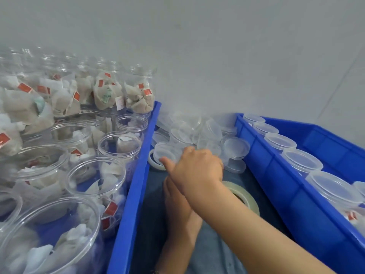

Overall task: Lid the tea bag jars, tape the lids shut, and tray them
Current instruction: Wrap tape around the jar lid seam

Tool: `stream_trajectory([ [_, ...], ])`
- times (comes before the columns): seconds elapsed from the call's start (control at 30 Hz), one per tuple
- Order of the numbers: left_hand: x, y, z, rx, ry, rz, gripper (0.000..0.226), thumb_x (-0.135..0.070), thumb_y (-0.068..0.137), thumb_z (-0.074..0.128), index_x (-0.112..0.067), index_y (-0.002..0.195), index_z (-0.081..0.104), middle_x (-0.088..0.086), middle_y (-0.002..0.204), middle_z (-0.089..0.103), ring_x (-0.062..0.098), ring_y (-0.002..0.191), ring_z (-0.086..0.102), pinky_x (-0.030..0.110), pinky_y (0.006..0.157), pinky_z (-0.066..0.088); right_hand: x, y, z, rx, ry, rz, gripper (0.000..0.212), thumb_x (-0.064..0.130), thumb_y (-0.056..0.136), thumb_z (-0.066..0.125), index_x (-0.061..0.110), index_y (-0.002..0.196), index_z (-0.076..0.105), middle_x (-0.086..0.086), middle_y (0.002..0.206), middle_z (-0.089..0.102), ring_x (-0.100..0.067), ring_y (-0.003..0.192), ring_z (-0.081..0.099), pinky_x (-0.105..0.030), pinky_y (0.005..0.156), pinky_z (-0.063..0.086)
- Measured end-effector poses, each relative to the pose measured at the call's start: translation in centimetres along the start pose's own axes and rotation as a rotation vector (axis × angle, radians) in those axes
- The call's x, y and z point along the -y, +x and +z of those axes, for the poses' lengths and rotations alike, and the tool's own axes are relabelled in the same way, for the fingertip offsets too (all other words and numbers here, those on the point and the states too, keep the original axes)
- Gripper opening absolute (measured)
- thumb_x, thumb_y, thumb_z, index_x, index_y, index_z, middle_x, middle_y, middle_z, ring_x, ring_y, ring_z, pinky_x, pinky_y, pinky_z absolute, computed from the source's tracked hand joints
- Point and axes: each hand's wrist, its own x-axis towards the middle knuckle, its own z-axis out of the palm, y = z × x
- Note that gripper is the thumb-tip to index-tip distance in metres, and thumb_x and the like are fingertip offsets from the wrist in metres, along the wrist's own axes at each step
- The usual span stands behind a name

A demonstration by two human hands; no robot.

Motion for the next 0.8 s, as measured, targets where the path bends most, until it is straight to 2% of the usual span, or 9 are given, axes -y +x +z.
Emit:
stream_trajectory([
  [0.17, 0.5, -0.8, -0.2, -0.083, -0.148, -0.013, 0.090, -0.050, 0.041, 0.069, -0.010, 0.119, 0.049, -0.004, 0.106, 0.050, 0.021, 0.097, 0.055, 0.024, 0.078, 0.047, -1.7, -0.4, -5.7, 0.281, 0.156, -0.192, 0.062, 0.067, 0.091, 0.023, 0.011, 0.074, 0.044, -0.008, 0.048, 0.053, -0.018, 0.043, 0.050, -0.028, 0.049, 0.035],
  [0.23, 0.6, -1.0, -0.1, -0.100, -0.129, 0.014, 0.100, -0.051, 0.039, 0.075, -0.016, 0.128, 0.044, -0.012, 0.107, 0.043, 0.012, 0.101, 0.050, 0.016, 0.079, 0.039, -3.0, -0.6, -6.8, 0.120, 0.112, -0.278, 0.060, 0.064, 0.091, 0.028, 0.011, 0.070, 0.045, -0.006, 0.060, 0.053, -0.018, 0.052, 0.051, -0.028, 0.050, 0.031],
  [0.3, 0.7, -1.0, 0.0, -0.090, -0.132, 0.008, 0.102, -0.051, 0.039, 0.080, -0.022, 0.129, 0.041, -0.017, 0.106, 0.042, 0.008, 0.101, 0.050, 0.018, 0.080, 0.039, -4.4, 0.5, -6.1, 0.054, 0.096, -0.360, 0.055, 0.067, 0.088, 0.033, 0.023, 0.110, 0.059, -0.007, 0.108, 0.062, -0.025, 0.097, 0.058, -0.033, 0.073, 0.042],
  [0.37, 0.8, -0.9, -0.1, -0.089, -0.138, 0.015, 0.098, -0.047, 0.040, 0.083, -0.024, 0.126, 0.042, -0.018, 0.108, 0.045, 0.004, 0.101, 0.049, 0.014, 0.077, 0.038, -5.1, 0.8, -4.5, 0.150, 0.102, -0.501, 0.060, 0.071, 0.085, 0.031, 0.045, 0.139, 0.032, 0.007, 0.150, 0.031, -0.022, 0.140, 0.021, -0.050, 0.107, 0.021],
  [0.43, 0.8, -0.6, -0.2, -0.055, -0.090, 0.025, 0.088, -0.045, 0.048, 0.080, -0.015, 0.123, 0.045, -0.007, 0.111, 0.051, 0.010, 0.102, 0.051, 0.009, 0.072, 0.034, -4.9, 0.9, -1.6, 0.097, 0.166, -0.580, 0.057, 0.068, 0.087, 0.032, 0.048, 0.140, 0.027, 0.015, 0.153, 0.022, -0.016, 0.143, 0.007, -0.053, 0.114, 0.010],
  [0.53, 1.0, -0.3, -0.2, -0.030, 0.032, 0.060, 0.065, -0.018, 0.071, 0.072, -0.006, 0.128, 0.044, 0.004, 0.122, 0.051, 0.021, 0.113, 0.050, -0.002, 0.080, 0.026, -3.8, 0.4, 2.6, -0.198, 0.367, -0.405, 0.045, 0.057, 0.088, 0.039, 0.039, 0.129, 0.044, 0.013, 0.135, 0.044, -0.018, 0.127, 0.036, -0.038, 0.095, 0.041],
  [0.63, 1.0, -0.5, -1.0, -0.034, 0.000, 0.103, 0.064, 0.006, 0.072, 0.071, -0.002, 0.130, 0.045, 0.013, 0.130, 0.052, 0.028, 0.120, 0.049, 0.023, 0.096, 0.035, -2.1, 0.4, 3.7, -0.360, 0.337, -0.249, 0.043, 0.054, 0.088, 0.038, 0.028, 0.122, 0.049, 0.006, 0.124, 0.051, -0.026, 0.114, 0.043, -0.038, 0.078, 0.042],
  [0.73, 0.5, -0.7, -1.3, 0.002, -0.045, 0.129, 0.065, -0.016, 0.067, 0.075, -0.006, 0.125, 0.050, 0.010, 0.121, 0.058, 0.028, 0.113, 0.054, 0.032, 0.093, 0.042, -2.6, 0.4, 3.9, -0.347, 0.491, -0.286, 0.050, 0.058, 0.089, 0.034, 0.031, 0.130, 0.045, 0.006, 0.131, 0.049, -0.023, 0.122, 0.040, -0.040, 0.090, 0.040],
  [0.8, 0.1, -0.6, -1.3, 0.009, -0.103, 0.072, 0.083, -0.041, 0.052, 0.079, -0.009, 0.123, 0.049, 0.003, 0.117, 0.058, 0.019, 0.107, 0.056, 0.028, 0.087, 0.044, -4.5, 0.1, 3.9, -0.345, 0.986, -0.311, 0.049, 0.055, 0.091, 0.036, 0.035, 0.136, 0.041, 0.010, 0.132, 0.050, -0.008, 0.125, 0.041, -0.029, 0.100, 0.036],
])
